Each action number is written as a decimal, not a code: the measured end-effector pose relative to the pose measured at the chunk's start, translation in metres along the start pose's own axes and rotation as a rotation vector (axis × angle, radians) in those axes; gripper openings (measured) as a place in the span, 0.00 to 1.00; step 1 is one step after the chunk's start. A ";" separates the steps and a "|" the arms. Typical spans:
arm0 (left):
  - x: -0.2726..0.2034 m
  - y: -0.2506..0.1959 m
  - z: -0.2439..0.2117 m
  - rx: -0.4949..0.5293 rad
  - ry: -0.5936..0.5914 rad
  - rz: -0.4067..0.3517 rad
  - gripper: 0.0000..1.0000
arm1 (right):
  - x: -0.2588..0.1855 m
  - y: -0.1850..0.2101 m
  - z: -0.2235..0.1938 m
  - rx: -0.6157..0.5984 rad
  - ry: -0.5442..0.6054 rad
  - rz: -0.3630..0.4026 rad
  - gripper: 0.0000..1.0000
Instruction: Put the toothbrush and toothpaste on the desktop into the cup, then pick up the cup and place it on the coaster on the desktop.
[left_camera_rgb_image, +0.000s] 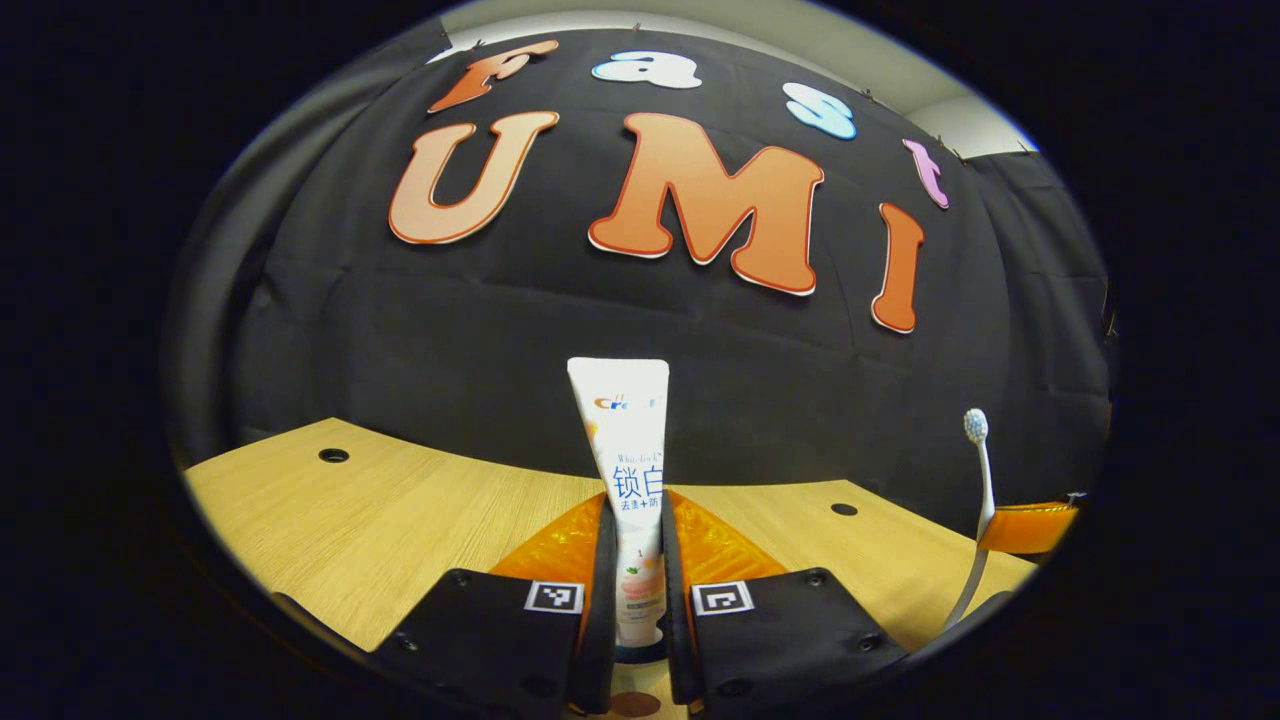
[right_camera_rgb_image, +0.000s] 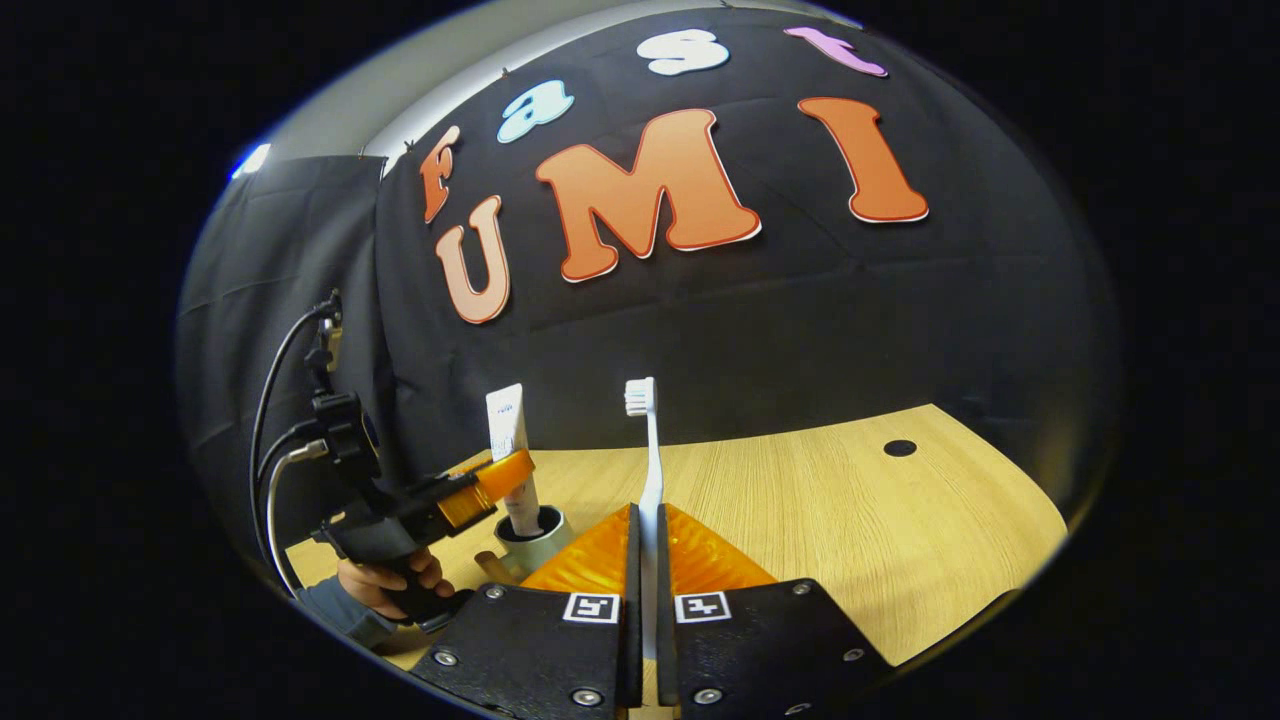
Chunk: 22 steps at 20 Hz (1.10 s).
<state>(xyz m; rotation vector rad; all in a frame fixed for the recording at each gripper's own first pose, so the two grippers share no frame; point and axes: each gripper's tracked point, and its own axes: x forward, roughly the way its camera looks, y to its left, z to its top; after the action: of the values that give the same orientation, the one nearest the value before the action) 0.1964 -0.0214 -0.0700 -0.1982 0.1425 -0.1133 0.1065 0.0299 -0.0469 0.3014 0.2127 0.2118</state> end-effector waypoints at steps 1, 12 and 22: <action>-0.001 0.000 -0.005 0.001 0.017 -0.001 0.25 | 0.001 0.000 0.001 0.005 -0.007 -0.004 0.06; -0.021 0.004 -0.018 0.039 0.102 -0.012 0.41 | 0.007 0.023 0.006 0.002 -0.039 0.032 0.06; -0.053 0.030 0.012 0.118 0.026 0.046 0.79 | 0.034 0.063 0.015 0.010 -0.158 0.154 0.06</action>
<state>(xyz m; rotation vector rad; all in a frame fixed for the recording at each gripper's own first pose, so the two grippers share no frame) 0.1487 0.0171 -0.0580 -0.0759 0.1659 -0.0782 0.1319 0.0926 -0.0192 0.3434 0.0342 0.3382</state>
